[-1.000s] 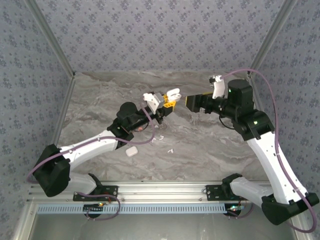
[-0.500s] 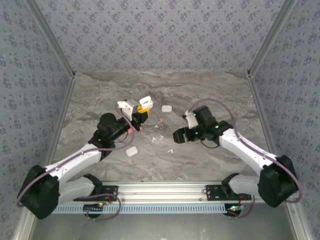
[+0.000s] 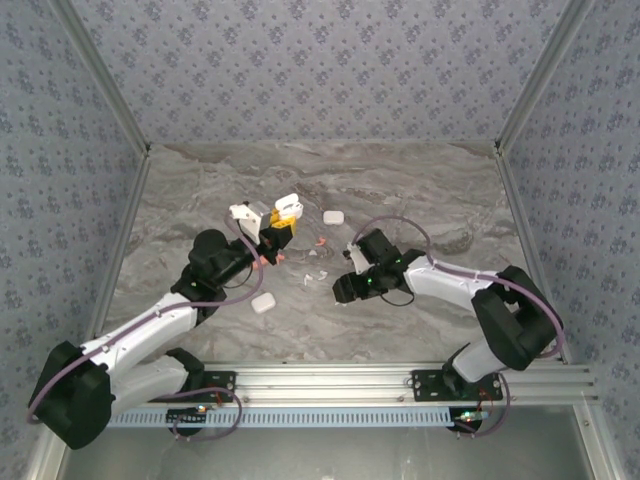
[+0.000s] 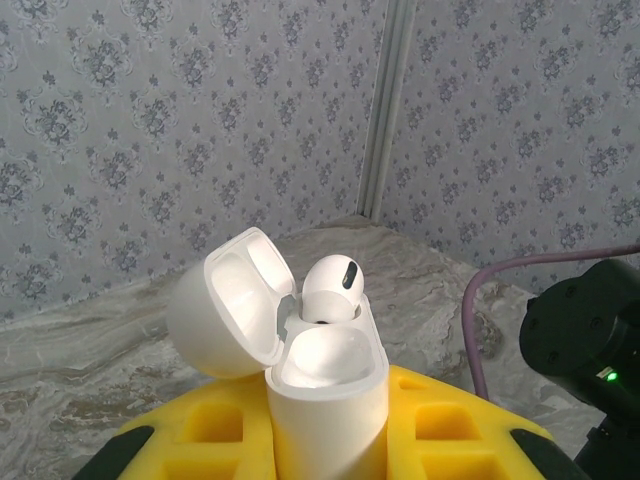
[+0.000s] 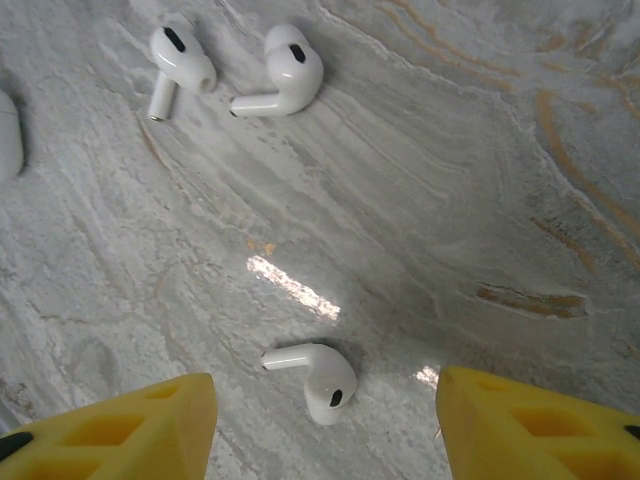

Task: Insert wireless bluetooth earbuds into charging case

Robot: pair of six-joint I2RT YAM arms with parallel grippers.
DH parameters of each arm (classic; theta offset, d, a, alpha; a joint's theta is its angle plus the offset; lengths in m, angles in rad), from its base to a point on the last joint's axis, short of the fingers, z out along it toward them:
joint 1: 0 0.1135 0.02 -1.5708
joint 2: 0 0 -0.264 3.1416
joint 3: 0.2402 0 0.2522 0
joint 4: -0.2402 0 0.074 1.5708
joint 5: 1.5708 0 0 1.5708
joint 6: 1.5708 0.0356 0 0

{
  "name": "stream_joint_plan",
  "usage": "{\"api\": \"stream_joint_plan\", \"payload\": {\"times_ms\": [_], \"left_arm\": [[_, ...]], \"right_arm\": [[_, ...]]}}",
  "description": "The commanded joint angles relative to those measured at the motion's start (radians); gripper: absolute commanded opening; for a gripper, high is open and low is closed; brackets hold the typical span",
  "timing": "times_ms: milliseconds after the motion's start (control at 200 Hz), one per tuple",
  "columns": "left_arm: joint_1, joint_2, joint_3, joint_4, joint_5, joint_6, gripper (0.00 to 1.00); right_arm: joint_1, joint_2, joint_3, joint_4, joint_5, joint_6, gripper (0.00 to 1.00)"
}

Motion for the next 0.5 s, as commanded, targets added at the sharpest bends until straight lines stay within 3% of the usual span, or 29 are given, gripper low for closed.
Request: {"api": "stream_joint_plan", "payload": {"times_ms": [0, 495], "left_arm": [[0.005, 0.000, 0.014, 0.016, -0.002, 0.002, 0.00], [0.004, 0.020, 0.024, 0.019, -0.013, -0.005, 0.00]], "right_arm": [[0.011, 0.031, 0.015, 0.000, 0.007, 0.018, 0.59], [0.046, 0.100, 0.023, 0.002, -0.016, 0.047, 0.40]]}}
